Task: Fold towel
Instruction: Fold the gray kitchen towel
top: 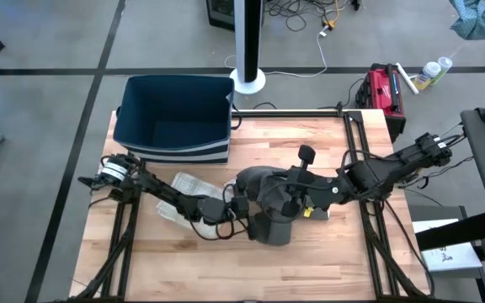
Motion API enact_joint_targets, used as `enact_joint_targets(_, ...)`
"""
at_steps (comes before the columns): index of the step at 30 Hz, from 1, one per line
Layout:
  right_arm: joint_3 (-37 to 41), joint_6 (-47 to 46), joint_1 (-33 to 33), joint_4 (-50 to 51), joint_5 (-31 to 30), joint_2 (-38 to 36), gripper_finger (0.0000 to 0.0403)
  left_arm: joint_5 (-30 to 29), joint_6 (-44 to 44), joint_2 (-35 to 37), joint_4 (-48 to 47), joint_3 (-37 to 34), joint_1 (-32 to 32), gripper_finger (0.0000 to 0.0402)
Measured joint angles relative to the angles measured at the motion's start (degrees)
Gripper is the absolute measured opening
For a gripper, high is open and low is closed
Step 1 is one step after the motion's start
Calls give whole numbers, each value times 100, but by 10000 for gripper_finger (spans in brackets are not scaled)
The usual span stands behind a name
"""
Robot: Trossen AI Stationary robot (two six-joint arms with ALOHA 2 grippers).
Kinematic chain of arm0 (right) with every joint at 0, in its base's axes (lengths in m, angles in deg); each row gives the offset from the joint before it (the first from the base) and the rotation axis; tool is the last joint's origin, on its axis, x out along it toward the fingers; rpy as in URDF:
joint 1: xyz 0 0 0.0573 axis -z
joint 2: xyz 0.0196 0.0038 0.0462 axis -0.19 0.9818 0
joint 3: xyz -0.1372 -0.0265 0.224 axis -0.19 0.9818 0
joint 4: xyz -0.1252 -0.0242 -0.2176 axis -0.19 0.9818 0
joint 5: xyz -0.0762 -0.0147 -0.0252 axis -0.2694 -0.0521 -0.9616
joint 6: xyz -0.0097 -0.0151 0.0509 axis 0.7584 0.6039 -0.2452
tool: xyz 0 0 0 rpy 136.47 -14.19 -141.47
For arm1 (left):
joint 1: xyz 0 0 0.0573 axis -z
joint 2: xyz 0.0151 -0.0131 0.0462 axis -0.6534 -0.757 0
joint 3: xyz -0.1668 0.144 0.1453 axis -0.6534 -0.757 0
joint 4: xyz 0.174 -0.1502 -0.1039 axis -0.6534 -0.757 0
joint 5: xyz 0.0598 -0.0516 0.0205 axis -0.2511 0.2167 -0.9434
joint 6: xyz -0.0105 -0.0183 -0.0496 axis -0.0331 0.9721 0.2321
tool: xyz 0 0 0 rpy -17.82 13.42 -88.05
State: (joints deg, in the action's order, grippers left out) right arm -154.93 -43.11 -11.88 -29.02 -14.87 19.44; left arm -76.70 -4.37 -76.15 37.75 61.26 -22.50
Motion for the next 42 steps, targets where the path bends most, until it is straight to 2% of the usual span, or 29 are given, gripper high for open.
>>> enact_joint_targets(3,6,-69,-3,-7,2,0,2,-97,149,-2,-172,55,-66,140)
enact_joint_targets(7,16,-148,-17,153,201,0,2,-112,297,-2,-153,87,-115,30)
enact_joint_targets(8,16,-204,-17,228,183,0,2,-112,299,-2,-168,87,-115,15)
enact_joint_targets(12,-70,-362,-17,367,0,-60,2,-139,92,185,-305,87,-24,6)
enact_joint_targets(14,-253,-349,-48,125,4,-105,2,-136,-215,478,-356,92,52,2)
enact_joint_targets(16,-560,-268,-106,69,42,-123,2,-116,-548,944,-837,249,109,1)
enact_joint_targets(19,-1070,-156,-164,80,142,-125,2,-30,-699,1768,-2467,801,168,1)
enact_joint_targets(22,-1585,148,-180,92,146,-125,8,214,-405,2335,-4548,1702,169,1)
enact_joint_targets(27,-2251,414,-192,326,94,-140,47,333,291,2501,-7902,3533,144,0)
enact_joint_targets(30,-2413,277,-190,922,85,-143,83,320,573,2422,-9115,4424,106,0)
enact_joint_targets(34,-2172,100,-201,1820,83,-141,128,381,615,2364,-9852,5012,45,0)
enact_joint_targets(37,-1621,293,-399,1859,88,-77,153,692,669,2353,-10309,5105,-50,0)
enact_joint_targets(39,-1211,684,-592,1577,102,8,164,999,755,2341,-10630,5059,-138,0)
enact_joint_targets(42,-678,1453,-914,783,-125,157,174,1803,725,2341,-10703,4764,-183,0)
